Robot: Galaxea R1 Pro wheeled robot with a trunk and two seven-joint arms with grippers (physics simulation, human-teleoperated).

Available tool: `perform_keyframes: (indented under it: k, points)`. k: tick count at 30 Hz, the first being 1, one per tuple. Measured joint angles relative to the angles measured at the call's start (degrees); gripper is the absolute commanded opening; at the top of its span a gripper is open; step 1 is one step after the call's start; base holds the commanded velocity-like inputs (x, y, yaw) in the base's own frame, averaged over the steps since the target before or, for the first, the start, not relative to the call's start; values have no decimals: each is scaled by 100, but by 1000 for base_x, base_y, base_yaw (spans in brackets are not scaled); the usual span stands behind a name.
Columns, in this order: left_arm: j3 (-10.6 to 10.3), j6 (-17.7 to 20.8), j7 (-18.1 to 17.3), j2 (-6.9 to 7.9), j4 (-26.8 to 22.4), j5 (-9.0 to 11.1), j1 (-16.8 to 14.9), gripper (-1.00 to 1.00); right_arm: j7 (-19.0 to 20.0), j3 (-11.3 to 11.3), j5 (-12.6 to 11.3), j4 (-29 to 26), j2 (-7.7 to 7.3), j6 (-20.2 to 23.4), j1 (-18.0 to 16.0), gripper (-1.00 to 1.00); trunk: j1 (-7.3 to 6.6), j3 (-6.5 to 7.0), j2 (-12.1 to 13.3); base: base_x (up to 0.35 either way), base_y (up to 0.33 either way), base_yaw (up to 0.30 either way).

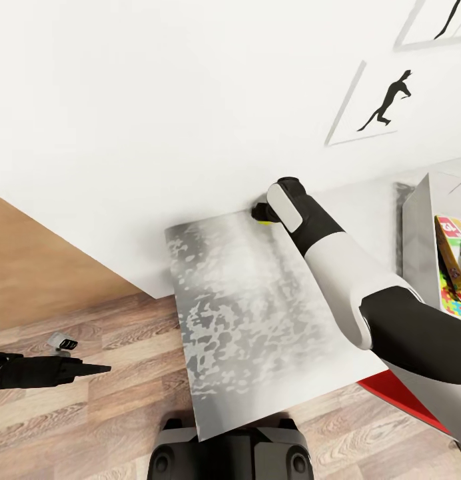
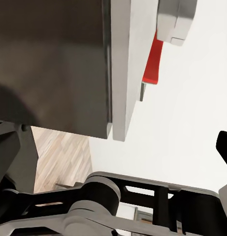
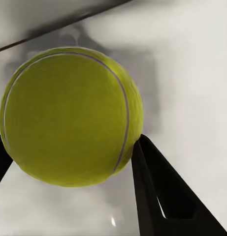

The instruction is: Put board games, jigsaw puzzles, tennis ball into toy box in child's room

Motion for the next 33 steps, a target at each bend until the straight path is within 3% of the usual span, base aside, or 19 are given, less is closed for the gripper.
perform_keyframes:
  k: [25,33]
  points:
    - [8,69,0,0,6,9,0,100,-1,-1,-21,-1,0,82,-11,-100,0,0,0,-1,0,0]
    - [9,66,0,0,9,9,0,100,-5,-1,-44,-13,0,67,-28,-100,2,0,0,-180,0,0]
